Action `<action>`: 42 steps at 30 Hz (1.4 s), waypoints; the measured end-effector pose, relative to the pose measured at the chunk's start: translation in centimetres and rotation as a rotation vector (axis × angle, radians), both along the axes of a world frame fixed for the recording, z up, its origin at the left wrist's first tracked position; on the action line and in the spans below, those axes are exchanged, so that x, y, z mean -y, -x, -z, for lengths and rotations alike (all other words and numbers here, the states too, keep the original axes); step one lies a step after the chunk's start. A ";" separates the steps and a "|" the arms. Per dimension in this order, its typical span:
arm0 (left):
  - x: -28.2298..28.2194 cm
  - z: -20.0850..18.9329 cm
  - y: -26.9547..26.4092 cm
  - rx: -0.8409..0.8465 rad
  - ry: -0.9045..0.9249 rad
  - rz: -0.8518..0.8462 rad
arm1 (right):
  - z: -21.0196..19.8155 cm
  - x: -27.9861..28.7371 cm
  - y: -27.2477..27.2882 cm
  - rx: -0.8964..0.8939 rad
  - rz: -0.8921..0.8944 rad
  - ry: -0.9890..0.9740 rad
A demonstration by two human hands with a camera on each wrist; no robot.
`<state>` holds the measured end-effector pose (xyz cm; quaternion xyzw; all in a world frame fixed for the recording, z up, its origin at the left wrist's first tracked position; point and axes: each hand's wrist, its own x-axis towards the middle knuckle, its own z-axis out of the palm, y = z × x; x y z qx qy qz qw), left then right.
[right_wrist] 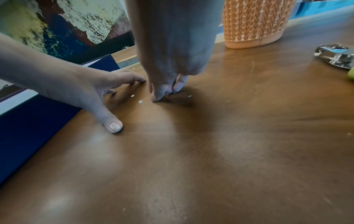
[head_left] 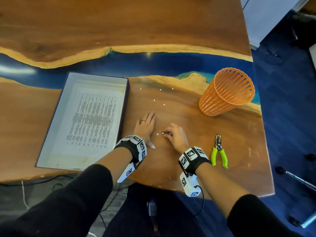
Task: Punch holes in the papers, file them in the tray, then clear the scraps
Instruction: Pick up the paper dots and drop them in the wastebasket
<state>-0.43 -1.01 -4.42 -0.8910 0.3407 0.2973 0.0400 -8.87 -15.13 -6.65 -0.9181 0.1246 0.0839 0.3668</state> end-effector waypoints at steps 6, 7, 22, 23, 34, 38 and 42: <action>-0.1 0.0 0.1 -0.001 -0.007 0.006 | -0.1 -0.3 -0.2 -0.026 -0.023 0.082; -0.1 0.0 0.1 -0.003 -0.011 0.008 | -0.1 -0.4 -0.3 -0.040 -0.029 0.099; -0.1 0.3 0.1 0.008 -0.023 0.018 | 0.4 -0.8 -1.0 -0.109 -0.132 0.170; -0.1 0.3 0.0 0.008 -0.022 0.018 | 0.5 -0.8 -1.0 -0.103 -0.141 0.179; 0.4 -0.1 -0.4 -0.008 -0.093 0.031 | -2.0 0.5 -2.1 -0.022 -0.051 0.178; 1.9 -0.9 -0.5 0.047 -0.128 0.039 | -4.8 2.6 -3.7 0.056 0.002 0.180; 3.5 -1.1 -0.6 0.045 -0.083 0.107 | -8.5 4.2 -5.0 0.213 0.045 0.146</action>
